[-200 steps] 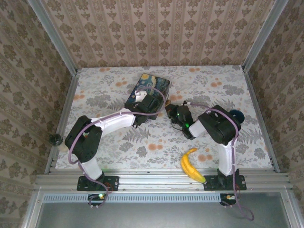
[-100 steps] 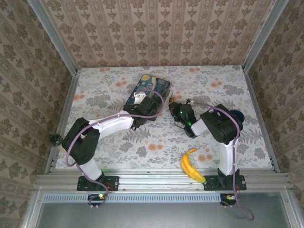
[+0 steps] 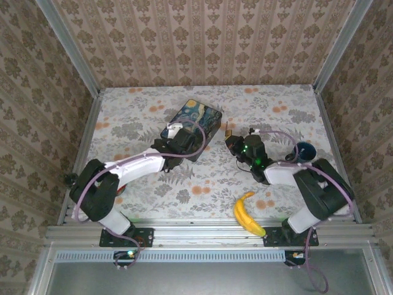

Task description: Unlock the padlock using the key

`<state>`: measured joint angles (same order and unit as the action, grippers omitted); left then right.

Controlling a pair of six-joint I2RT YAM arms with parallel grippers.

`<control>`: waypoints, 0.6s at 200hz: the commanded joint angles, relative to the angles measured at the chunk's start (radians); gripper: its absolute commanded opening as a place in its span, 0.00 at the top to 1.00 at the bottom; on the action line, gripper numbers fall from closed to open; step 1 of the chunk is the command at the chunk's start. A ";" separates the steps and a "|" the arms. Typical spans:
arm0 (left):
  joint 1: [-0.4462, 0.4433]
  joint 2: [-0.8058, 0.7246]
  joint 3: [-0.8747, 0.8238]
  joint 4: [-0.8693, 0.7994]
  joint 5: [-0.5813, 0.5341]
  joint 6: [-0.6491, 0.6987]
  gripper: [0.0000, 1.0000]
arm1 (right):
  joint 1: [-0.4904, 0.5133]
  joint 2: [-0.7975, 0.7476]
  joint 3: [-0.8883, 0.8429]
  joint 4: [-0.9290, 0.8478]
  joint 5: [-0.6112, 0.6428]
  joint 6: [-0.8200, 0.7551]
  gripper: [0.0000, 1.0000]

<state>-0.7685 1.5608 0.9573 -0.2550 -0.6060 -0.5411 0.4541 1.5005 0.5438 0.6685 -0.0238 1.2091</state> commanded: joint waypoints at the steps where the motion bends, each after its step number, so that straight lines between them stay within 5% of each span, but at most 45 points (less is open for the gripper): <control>1: 0.042 -0.054 -0.042 -0.072 0.062 0.021 0.00 | -0.001 -0.103 -0.015 -0.280 -0.047 -0.138 1.00; 47: 0.117 -0.197 -0.064 -0.069 0.169 -0.060 0.00 | 0.012 -0.235 -0.023 -0.501 -0.058 -0.263 1.00; 120: 0.255 -0.352 -0.167 0.009 0.425 -0.217 0.00 | 0.014 -0.065 -0.024 -0.450 -0.131 -0.304 1.00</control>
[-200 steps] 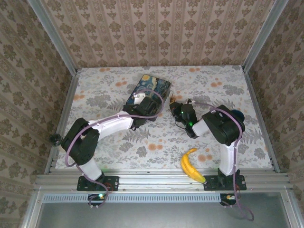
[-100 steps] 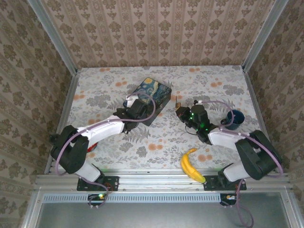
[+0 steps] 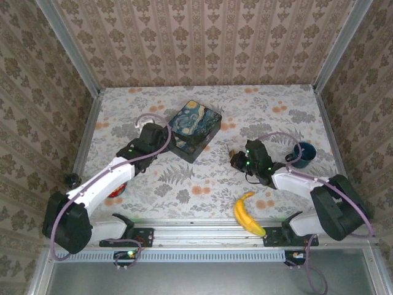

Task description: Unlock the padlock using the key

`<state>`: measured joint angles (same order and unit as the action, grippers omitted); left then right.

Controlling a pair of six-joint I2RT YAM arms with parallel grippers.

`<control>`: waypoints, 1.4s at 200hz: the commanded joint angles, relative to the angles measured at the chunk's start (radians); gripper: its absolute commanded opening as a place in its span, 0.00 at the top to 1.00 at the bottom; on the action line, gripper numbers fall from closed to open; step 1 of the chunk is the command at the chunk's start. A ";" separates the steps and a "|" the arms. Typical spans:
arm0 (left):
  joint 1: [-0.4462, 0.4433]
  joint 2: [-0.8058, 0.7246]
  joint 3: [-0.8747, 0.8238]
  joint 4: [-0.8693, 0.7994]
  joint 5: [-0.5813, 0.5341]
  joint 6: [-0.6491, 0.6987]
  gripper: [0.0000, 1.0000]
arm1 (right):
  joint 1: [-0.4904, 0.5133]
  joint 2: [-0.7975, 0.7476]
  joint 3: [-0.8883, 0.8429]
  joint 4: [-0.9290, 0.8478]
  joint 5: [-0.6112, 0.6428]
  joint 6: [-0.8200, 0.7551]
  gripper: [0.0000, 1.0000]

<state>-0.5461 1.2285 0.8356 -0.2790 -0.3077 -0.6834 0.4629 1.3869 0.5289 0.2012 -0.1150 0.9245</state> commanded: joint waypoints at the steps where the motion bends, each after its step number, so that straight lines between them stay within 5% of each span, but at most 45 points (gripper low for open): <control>1: 0.033 -0.020 -0.047 0.035 0.130 -0.076 0.00 | 0.005 0.050 -0.010 0.018 -0.039 -0.019 1.00; 40: 0.048 0.000 -0.055 0.046 0.164 -0.077 0.00 | -0.014 0.073 -0.008 -0.043 0.019 0.020 1.00; 90: 0.055 0.083 -0.016 0.059 0.209 -0.062 0.00 | -0.022 0.011 -0.006 -0.142 0.108 0.005 0.57; 120: 0.064 0.125 0.005 0.080 0.239 -0.065 0.00 | -0.026 -0.084 0.028 -0.243 0.144 -0.054 0.45; 158: 0.078 0.153 0.019 0.115 0.272 -0.077 0.00 | -0.035 -0.153 0.194 -0.398 0.156 -0.256 0.42; 213: 0.116 0.183 0.012 0.180 0.313 -0.130 0.00 | -0.093 0.206 0.687 -0.518 0.013 -0.561 0.32; 280: 0.126 0.228 -0.016 0.240 0.376 -0.189 0.04 | -0.158 0.683 1.165 -0.513 -0.324 -0.574 0.36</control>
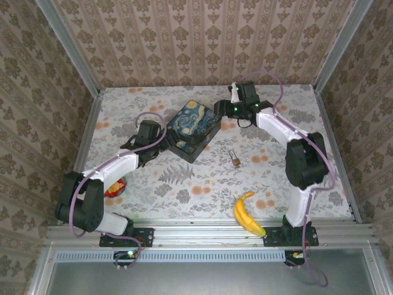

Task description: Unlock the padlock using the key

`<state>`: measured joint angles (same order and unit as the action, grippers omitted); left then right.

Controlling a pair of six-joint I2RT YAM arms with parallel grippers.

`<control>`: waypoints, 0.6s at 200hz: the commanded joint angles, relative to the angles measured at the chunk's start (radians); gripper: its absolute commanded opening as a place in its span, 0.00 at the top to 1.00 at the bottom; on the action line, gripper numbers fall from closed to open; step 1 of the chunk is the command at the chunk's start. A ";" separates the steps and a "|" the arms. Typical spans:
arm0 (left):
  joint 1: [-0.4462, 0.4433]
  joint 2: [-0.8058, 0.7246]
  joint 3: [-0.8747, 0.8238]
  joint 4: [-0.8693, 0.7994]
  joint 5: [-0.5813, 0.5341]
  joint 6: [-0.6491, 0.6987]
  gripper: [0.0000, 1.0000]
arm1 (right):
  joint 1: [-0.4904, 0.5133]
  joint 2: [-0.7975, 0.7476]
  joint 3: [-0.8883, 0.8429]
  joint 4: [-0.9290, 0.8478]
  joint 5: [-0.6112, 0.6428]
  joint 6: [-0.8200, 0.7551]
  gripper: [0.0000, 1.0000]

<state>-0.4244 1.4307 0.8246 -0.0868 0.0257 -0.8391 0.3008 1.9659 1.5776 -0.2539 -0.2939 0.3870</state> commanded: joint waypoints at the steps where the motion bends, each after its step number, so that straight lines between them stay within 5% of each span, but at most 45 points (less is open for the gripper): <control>1: 0.004 0.027 -0.004 0.050 0.044 -0.034 0.04 | 0.004 0.109 0.123 -0.059 -0.145 -0.035 0.36; 53: 0.007 0.124 0.071 0.082 0.092 0.021 0.14 | 0.007 0.228 0.203 -0.103 -0.159 -0.033 0.42; 120: 0.031 0.284 0.265 0.058 0.155 0.110 0.23 | 0.068 -0.035 -0.195 0.080 -0.146 0.094 0.58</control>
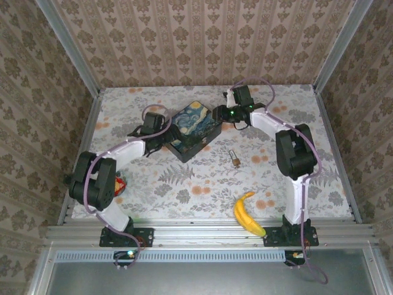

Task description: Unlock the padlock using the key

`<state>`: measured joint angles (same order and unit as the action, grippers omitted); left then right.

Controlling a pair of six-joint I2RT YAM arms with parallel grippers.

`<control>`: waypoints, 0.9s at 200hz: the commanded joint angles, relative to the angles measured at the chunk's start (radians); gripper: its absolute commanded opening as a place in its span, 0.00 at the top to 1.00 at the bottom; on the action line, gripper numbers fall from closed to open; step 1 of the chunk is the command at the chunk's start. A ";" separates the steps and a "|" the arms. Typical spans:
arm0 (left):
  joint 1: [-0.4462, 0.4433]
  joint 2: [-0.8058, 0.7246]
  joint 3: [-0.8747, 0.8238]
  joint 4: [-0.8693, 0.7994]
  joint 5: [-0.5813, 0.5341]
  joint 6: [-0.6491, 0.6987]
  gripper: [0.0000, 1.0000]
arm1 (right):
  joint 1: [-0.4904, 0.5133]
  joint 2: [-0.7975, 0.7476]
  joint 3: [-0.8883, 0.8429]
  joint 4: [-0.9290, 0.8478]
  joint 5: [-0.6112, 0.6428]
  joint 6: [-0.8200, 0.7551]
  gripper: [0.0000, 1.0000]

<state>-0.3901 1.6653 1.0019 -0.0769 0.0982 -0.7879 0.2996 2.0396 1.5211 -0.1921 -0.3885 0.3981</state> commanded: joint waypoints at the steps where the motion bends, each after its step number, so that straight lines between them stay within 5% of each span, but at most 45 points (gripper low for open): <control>1: -0.003 0.052 0.091 0.047 0.083 0.060 0.23 | 0.070 -0.114 -0.144 0.019 -0.050 0.085 0.58; 86: -0.005 0.091 0.161 0.029 0.138 0.084 0.21 | 0.150 -0.327 -0.402 0.029 0.156 0.181 0.55; 180: 0.094 -0.194 0.068 -0.034 0.053 0.189 0.00 | 0.143 -0.621 -0.489 -0.141 0.402 0.124 0.39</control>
<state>-0.3344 1.6032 1.1091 -0.0818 0.1864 -0.6743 0.4435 1.5387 1.0836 -0.2432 -0.1173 0.5495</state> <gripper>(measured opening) 0.999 0.607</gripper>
